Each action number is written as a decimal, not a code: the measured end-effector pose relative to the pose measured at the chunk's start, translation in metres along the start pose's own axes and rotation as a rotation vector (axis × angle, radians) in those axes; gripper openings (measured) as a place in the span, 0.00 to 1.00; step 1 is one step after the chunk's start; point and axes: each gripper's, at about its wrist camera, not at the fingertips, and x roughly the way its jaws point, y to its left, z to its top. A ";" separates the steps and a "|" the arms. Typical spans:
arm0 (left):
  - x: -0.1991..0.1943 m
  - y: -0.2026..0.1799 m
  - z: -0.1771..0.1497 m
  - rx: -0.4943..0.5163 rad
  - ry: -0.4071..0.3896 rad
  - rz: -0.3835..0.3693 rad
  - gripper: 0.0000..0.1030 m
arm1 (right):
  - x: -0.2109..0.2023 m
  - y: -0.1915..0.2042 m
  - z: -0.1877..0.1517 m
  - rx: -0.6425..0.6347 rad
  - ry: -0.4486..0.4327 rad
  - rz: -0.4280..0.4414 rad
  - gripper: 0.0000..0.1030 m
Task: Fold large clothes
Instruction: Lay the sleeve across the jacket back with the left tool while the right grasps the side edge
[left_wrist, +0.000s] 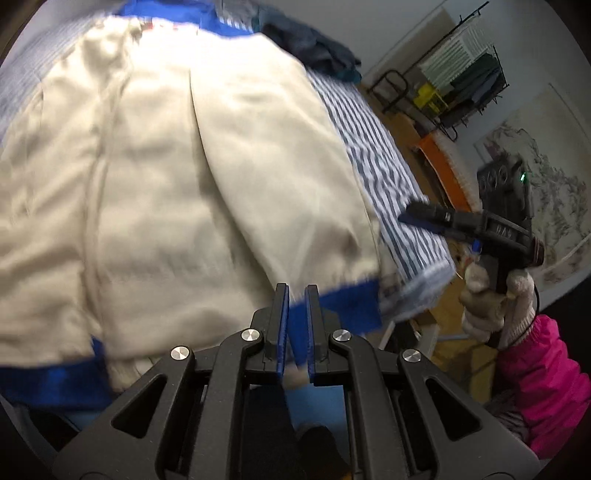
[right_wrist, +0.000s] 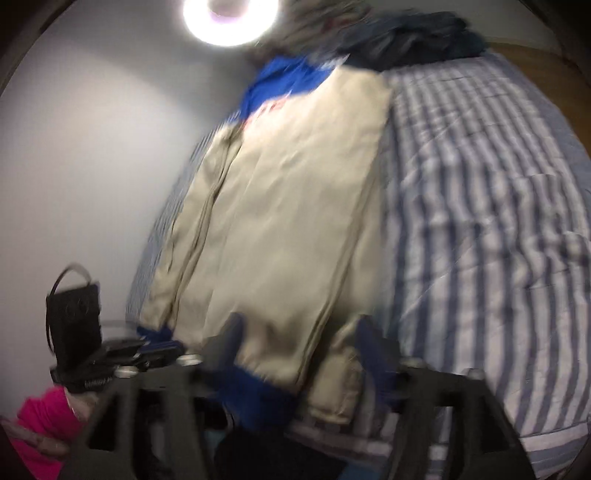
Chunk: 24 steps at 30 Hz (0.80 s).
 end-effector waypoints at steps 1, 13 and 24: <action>0.003 0.002 0.004 -0.013 -0.001 -0.006 0.05 | 0.004 -0.007 0.000 0.026 0.011 -0.004 0.73; 0.087 -0.006 0.016 0.024 0.048 0.074 0.04 | 0.055 -0.008 0.003 0.128 0.077 -0.009 0.12; 0.019 -0.011 0.019 -0.038 -0.006 0.012 0.04 | 0.056 0.055 0.019 -0.089 0.082 -0.299 0.04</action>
